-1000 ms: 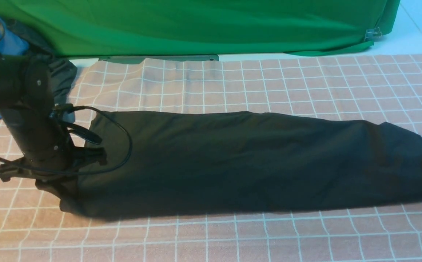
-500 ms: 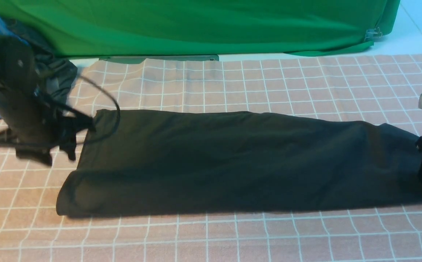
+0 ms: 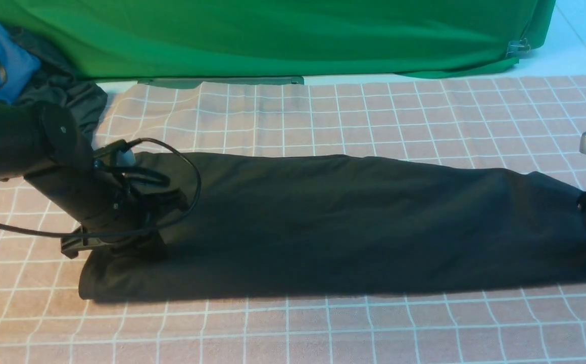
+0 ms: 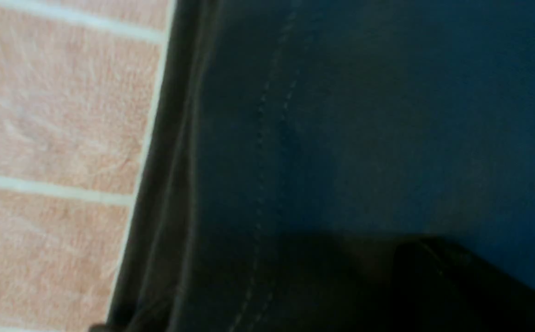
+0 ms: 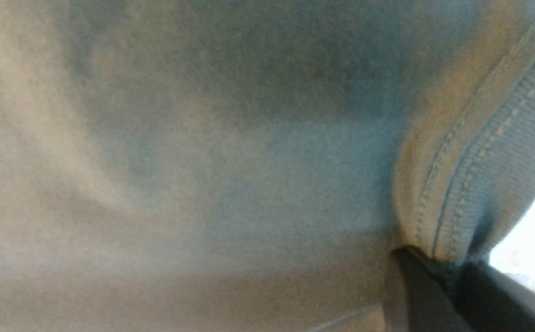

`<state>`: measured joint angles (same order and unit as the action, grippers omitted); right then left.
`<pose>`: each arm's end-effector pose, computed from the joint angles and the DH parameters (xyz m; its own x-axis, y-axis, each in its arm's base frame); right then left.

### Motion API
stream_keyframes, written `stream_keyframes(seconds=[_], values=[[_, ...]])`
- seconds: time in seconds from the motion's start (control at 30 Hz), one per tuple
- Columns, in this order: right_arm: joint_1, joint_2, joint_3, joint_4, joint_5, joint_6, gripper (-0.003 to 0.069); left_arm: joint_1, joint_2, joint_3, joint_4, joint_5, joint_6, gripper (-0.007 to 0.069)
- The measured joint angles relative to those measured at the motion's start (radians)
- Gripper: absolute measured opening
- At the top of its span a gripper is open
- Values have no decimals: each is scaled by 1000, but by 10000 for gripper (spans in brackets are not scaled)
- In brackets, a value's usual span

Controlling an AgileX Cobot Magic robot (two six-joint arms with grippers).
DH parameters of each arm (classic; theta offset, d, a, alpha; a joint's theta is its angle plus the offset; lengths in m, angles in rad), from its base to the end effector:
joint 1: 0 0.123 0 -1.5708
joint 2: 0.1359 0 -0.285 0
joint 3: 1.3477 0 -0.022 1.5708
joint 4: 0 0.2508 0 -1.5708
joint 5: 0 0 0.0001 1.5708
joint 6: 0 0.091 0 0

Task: Fold a long-sleeved shirt over a pink coffee tablecloth.
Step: 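Pull the folded dark garment lengthwise by its ends to straighten it flat on the table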

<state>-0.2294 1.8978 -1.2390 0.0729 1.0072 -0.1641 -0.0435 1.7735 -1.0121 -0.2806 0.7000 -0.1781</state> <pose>0.3415 -0.0740 0.1700 -0.9945 0.1043 -0.0009 0.1041 0.9926 0.0619 0.3224 -0.0303 0.1650 -0.9318 -0.3385 -0.1309 -0.3008 0.9221 -0.2434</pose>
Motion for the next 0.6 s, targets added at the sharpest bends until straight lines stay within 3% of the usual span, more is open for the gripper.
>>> stream_keyframes(seconds=[0.1,0.3,0.43,0.57,0.6], values=[[0,1,0,-32,13,11,115,0,1,5,59,-32,-80,13],[0,1,0,-113,32,98,153,-1,1,5,76,-32,-107,13],[0,1,0,-141,38,116,276,-1,0,5,77,-32,-108,13],[0,1,-30,-147,84,116,526,-1,-9,5,86,-31,-108,13],[0,-1,-33,-146,86,115,536,-1,-11,5,85,-31,-108,13]])
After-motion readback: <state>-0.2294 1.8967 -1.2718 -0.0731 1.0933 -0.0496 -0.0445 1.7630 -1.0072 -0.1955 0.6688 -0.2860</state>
